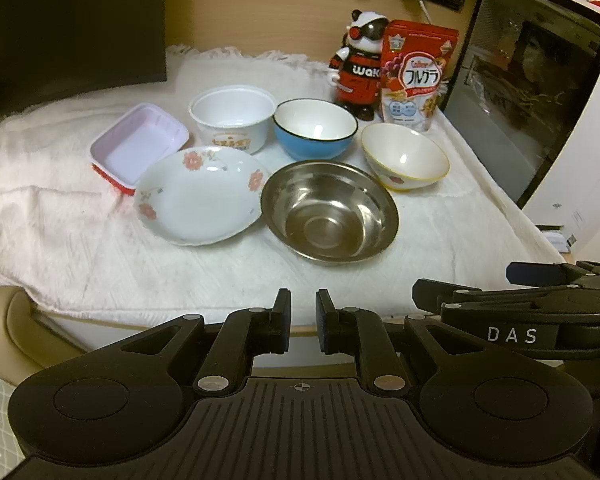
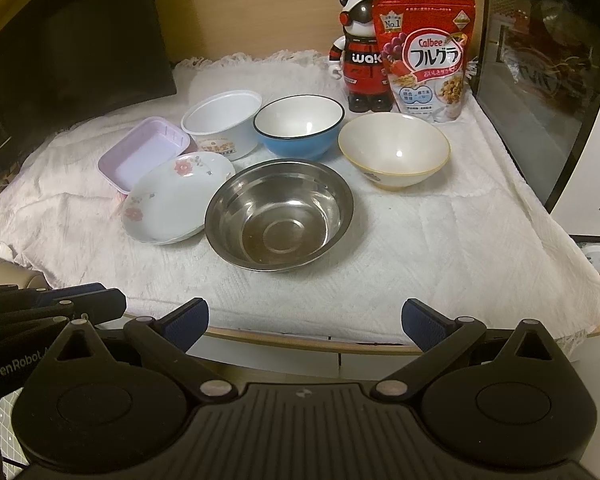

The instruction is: Organize plates and bowls

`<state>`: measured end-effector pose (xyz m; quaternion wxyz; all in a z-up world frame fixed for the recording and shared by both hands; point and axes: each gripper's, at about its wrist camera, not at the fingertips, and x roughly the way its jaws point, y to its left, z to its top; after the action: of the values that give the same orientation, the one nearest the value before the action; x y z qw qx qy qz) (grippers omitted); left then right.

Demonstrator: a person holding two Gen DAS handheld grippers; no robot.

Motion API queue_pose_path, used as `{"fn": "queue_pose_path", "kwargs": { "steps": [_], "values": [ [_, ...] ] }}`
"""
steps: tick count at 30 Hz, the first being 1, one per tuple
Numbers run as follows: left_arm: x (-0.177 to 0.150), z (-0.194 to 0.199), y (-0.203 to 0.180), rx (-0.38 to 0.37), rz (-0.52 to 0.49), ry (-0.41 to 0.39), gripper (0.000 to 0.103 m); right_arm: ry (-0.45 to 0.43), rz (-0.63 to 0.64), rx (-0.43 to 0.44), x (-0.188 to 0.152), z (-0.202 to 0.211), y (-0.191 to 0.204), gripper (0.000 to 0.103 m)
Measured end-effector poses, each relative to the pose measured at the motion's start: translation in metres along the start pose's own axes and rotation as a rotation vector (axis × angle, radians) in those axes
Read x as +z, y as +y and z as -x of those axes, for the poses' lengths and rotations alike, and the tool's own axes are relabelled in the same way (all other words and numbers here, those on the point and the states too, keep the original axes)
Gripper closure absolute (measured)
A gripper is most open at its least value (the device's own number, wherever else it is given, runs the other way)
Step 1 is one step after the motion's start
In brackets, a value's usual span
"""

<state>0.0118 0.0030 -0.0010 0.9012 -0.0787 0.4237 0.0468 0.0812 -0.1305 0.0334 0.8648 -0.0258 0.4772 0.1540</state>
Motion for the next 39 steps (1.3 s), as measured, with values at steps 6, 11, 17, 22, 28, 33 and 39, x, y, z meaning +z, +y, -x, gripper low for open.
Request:
{"fn": "queue_pose_path", "kwargs": {
  "steps": [6, 11, 17, 22, 28, 33, 39],
  "values": [
    [0.0, -0.003, 0.005, -0.005, 0.01, 0.0, 0.087, 0.003, 0.006, 0.002, 0.002, -0.002, 0.002, 0.0],
    [-0.002, -0.002, 0.005, -0.012, 0.012, -0.003, 0.087, 0.004, 0.007, 0.001, 0.002, -0.002, 0.002, 0.0],
    [-0.001, -0.003, 0.004, -0.019, 0.014, -0.002, 0.087, 0.007, 0.005, 0.001, 0.003, -0.004, 0.002, 0.0],
    [0.0, -0.004, 0.003, -0.021, 0.014, -0.001, 0.087, 0.012, 0.002, -0.001, 0.003, -0.006, -0.001, 0.0],
    [0.001, -0.006, 0.002, -0.021, 0.016, 0.001, 0.087, 0.016, 0.002, 0.0, 0.005, -0.007, -0.001, 0.0],
    [0.001, -0.007, 0.002, -0.023, 0.018, 0.003, 0.087, 0.018, 0.0, -0.003, 0.006, -0.009, 0.0, 0.0],
    [0.005, -0.011, 0.008, -0.03, 0.03, 0.007, 0.087, 0.024, 0.003, -0.006, 0.008, -0.012, 0.001, 0.0]
  ]
}}
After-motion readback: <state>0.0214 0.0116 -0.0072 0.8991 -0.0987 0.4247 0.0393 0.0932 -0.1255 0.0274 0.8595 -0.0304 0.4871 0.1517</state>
